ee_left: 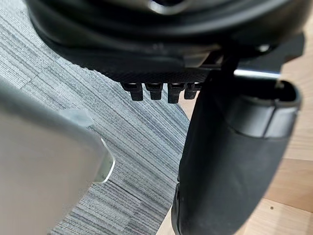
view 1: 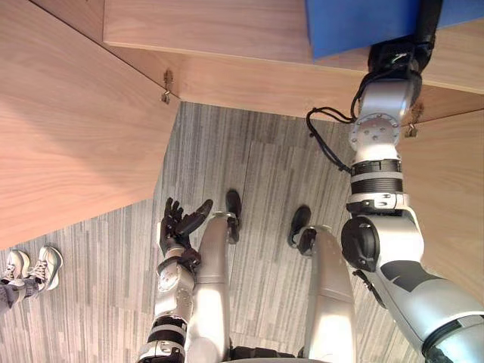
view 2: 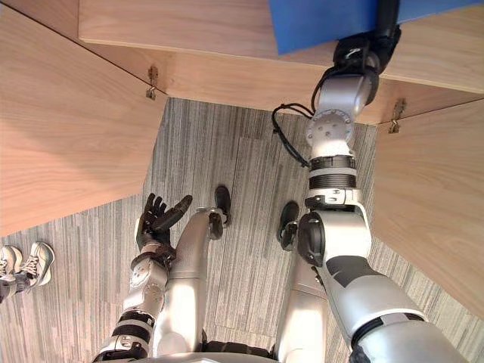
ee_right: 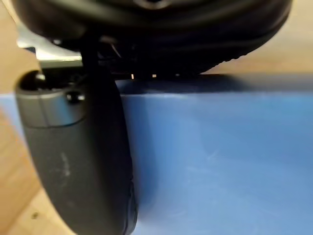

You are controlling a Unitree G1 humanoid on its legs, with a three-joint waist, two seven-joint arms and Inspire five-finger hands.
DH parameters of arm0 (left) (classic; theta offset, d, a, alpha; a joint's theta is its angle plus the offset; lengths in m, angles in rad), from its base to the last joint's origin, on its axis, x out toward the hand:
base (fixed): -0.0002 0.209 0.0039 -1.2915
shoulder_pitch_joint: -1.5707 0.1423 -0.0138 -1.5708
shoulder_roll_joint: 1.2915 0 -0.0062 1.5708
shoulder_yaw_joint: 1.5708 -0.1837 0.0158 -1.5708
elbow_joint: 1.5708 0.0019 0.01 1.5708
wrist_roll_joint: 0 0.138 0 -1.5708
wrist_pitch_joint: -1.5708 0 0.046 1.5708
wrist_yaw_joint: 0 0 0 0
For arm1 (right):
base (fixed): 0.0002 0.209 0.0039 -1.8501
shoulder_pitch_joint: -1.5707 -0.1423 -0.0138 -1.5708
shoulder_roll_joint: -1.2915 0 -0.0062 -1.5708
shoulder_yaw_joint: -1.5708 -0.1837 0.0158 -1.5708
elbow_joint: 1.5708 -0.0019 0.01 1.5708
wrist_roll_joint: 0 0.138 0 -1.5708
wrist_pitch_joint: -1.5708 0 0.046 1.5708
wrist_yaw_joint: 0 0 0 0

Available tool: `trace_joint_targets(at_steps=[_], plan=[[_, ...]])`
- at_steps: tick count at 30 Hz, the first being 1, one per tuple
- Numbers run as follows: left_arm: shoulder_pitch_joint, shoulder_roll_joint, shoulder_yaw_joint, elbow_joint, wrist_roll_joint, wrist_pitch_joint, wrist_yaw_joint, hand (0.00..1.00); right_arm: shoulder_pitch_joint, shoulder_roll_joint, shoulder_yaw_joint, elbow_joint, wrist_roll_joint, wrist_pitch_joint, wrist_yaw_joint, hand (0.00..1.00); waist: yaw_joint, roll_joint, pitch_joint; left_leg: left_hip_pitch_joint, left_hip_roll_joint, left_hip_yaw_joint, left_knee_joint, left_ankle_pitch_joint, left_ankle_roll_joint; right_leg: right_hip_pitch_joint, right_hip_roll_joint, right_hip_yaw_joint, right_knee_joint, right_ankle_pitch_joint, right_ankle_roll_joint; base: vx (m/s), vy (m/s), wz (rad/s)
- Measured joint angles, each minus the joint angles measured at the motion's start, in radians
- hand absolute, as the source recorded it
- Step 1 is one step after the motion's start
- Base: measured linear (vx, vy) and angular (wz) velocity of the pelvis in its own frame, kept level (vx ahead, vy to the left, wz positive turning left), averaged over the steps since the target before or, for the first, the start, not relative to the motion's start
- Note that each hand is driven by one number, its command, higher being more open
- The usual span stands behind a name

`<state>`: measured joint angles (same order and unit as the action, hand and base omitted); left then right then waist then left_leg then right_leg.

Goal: Walk over to the cabinet, pick up the folder, carry it to the office cabinet, place the folder inside the office cabinet, then close the office cabinet door

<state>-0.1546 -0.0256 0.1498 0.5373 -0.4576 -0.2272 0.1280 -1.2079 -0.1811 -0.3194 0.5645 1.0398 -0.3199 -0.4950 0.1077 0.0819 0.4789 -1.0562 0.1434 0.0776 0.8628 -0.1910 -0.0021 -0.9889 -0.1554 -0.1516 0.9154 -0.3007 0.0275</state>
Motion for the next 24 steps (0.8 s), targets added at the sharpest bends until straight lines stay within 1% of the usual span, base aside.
trace_joint_targets(at_steps=[3, 6, 10, 12, 16, 21, 23, 24], plan=[[0.000, -0.004, -0.001, 0.003, -0.011, 0.000, 0.000, 1.00, -0.001, -0.025, 0.000, 0.000, 0.009, -0.008, 0.000, 1.00, -0.004, 0.004, -0.003, 0.003, 0.001, -0.005, 0.000, 0.000, 0.000, 0.011, 0.000, -0.007, -0.009, 0.000, 0.000, -0.01, -0.022, 0.01], [0.000, -0.008, -0.001, 0.004, -0.014, 0.000, 0.001, 1.00, -0.001, -0.038, 0.029, 0.001, 0.037, -0.011, 0.037, 1.00, -0.011, 0.005, -0.003, 0.013, 0.007, -0.002, -0.004, 0.000, 0.000, 0.023, 0.005, -0.008, -0.020, 0.004, -0.001, -0.02, -0.024, -0.04], [-0.001, -0.009, -0.003, 0.014, -0.015, 0.001, 0.001, 1.00, -0.002, -0.038, 0.074, 0.025, 0.040, 0.008, 0.070, 1.00, -0.011, 0.005, -0.003, 0.038, 0.015, 0.012, -0.016, 0.000, 0.000, 0.040, 0.013, 0.000, -0.032, 0.013, -0.005, -0.02, -0.041, -0.09], [0.000, -0.020, -0.007, 0.034, -0.015, 0.002, 0.001, 1.00, -0.002, -0.039, 0.110, 0.049, 0.042, 0.026, 0.086, 1.00, -0.013, 0.009, -0.009, 0.070, 0.016, 0.021, -0.036, 0.001, 0.001, 0.067, 0.015, 0.006, -0.052, 0.018, -0.005, -0.02, -0.048, -0.07], [0.000, -0.021, -0.021, 0.046, -0.015, 0.001, -0.001, 1.00, -0.006, -0.062, 0.173, 0.056, 0.038, 0.061, 0.139, 1.00, -0.020, 0.008, -0.015, 0.090, 0.018, 0.028, -0.061, 0.004, 0.002, 0.088, 0.019, 0.004, -0.085, 0.030, -0.004, -0.01, -0.023, -0.04], [0.000, -0.014, -0.021, 0.063, -0.015, 0.000, -0.004, 1.00, -0.034, -0.132, 0.314, 0.126, 0.019, 0.128, 0.218, 1.00, -0.031, 0.008, -0.015, 0.109, 0.020, 0.047, -0.080, 0.007, 0.005, 0.108, 0.018, 0.006, -0.112, 0.040, 0.003, 0.01, -0.007, -0.02], [0.000, -0.010, -0.022, 0.072, -0.015, 0.000, -0.013, 1.00, -0.033, -0.170, 0.392, 0.153, -0.054, 0.173, 0.271, 1.00, -0.035, 0.008, -0.015, 0.120, 0.020, 0.053, -0.092, 0.007, 0.006, 0.120, 0.018, 0.006, -0.127, 0.043, 0.006, 0.00, 0.000, 0.00], [0.000, -0.008, -0.022, 0.076, -0.015, 0.000, -0.018, 1.00, -0.033, -0.180, 0.417, 0.159, -0.073, 0.182, 0.287, 1.00, -0.037, 0.008, -0.015, 0.121, 0.020, 0.054, -0.095, 0.007, 0.006, 0.121, 0.018, 0.006, -0.130, 0.045, 0.006, 0.00, 0.000, 0.00]])
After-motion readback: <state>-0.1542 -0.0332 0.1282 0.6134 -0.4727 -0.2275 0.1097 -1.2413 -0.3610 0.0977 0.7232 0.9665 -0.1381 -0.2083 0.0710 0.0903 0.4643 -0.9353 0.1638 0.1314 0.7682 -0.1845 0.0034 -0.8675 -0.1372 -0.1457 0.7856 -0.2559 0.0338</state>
